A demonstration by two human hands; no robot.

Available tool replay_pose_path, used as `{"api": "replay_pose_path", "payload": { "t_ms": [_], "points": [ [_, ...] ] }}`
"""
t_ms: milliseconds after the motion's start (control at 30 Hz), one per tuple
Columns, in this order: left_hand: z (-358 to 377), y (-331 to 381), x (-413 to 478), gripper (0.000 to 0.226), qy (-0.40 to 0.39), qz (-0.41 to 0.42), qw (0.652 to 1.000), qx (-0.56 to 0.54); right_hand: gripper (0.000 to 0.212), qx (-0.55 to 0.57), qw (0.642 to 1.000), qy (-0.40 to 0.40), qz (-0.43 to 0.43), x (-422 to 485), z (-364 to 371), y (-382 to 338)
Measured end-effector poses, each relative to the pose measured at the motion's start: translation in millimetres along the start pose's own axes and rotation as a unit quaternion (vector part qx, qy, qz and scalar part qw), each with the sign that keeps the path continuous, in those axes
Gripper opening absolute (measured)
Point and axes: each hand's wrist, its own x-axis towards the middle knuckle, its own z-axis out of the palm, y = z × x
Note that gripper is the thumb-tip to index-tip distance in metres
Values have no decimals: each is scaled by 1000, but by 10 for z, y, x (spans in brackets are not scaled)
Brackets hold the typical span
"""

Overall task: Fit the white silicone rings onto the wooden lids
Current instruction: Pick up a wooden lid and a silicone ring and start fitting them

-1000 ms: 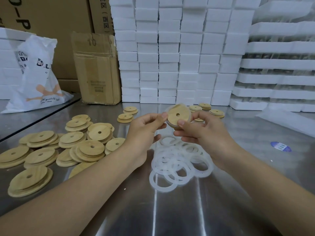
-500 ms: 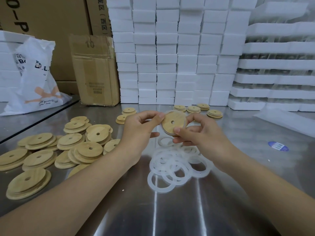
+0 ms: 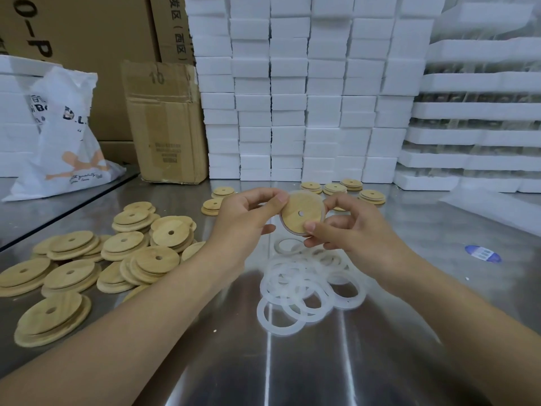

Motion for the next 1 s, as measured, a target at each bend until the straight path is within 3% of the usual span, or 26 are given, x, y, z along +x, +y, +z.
{"api": "replay_pose_path", "payload": {
  "t_ms": [200,367,533,700,867,1000],
  "points": [
    [-4,-18,-20,8,-63,-36,994,-88,21,14,1000,3,-13,-11,-34,-27],
    [-6,-17,-17,35,-85,-78,981,-157,24,21,999,21,-15,-12,-12,-35],
    [9,-46,-28,29,-113,-110,974,-160,25,26,999,35,-5,-16,6,-38],
    [37,-68,-64,48,-118,-93,982,-118,30,63,996,70,4,-17,11,-56],
    [55,-37,-84,40,-127,-102,976,-144,29,87,994,62,11,-19,20,-44],
    [48,-62,-93,34,-129,-99,979,-126,54,-4,998,52,-38,-30,46,13]
  ]
}}
